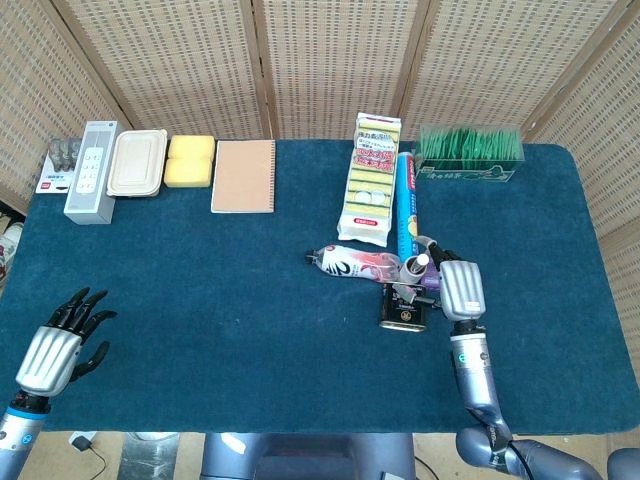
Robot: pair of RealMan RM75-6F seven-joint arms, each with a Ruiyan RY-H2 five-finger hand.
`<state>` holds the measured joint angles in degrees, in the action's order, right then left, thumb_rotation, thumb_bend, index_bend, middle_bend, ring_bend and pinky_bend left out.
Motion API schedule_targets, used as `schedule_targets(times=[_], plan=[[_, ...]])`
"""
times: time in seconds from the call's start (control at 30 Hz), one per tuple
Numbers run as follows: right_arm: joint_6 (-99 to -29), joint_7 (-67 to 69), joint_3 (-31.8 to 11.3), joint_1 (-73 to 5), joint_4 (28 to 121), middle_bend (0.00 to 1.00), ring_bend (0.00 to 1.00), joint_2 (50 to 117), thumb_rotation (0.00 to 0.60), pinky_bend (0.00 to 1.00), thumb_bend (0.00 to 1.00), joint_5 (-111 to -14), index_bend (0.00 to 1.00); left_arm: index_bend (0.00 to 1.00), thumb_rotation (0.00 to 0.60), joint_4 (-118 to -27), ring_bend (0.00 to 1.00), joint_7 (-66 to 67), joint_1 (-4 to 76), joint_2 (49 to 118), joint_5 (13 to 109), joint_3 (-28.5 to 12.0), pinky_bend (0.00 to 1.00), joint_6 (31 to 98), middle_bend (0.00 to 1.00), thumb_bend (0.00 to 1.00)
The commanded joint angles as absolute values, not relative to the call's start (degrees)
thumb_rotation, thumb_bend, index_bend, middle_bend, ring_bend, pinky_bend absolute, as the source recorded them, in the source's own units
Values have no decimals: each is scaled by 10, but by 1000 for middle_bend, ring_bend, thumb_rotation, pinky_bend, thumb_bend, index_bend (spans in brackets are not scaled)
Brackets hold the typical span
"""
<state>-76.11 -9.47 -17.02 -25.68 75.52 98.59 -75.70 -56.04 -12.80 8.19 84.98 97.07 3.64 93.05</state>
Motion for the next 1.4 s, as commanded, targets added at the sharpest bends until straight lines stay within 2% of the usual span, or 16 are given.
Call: schedule_targets(times=[0.03,0.3,0.53,1.03,1.4], plan=[[-761,-97,-170,-259,753,449,471,988,318,611,238,-757,229,289,600,-560,45,-128,82,850,971,36,207,931,136,355],[-766,-103,-171,-267,739,463,496,996,416,634,257,-755,288,290,600,-560,45,-129,81,850,971,36,208,932,136,355],[-766,-104,-171,-272,731,468,507,1000,473,639,265,-753,345,289,600,-561,46,-129,81,850,971,35,209,933,136,356],[-766,-114,-163,-279,722,487,531,997,594,649,307,-759,393,289,600,-561,45,-129,81,851,971,35,215,933,136,355],[-770,-126,-163,-285,724,511,557,997,600,663,316,-760,467,289,600,-556,45,-133,80,854,970,33,221,938,136,356]])
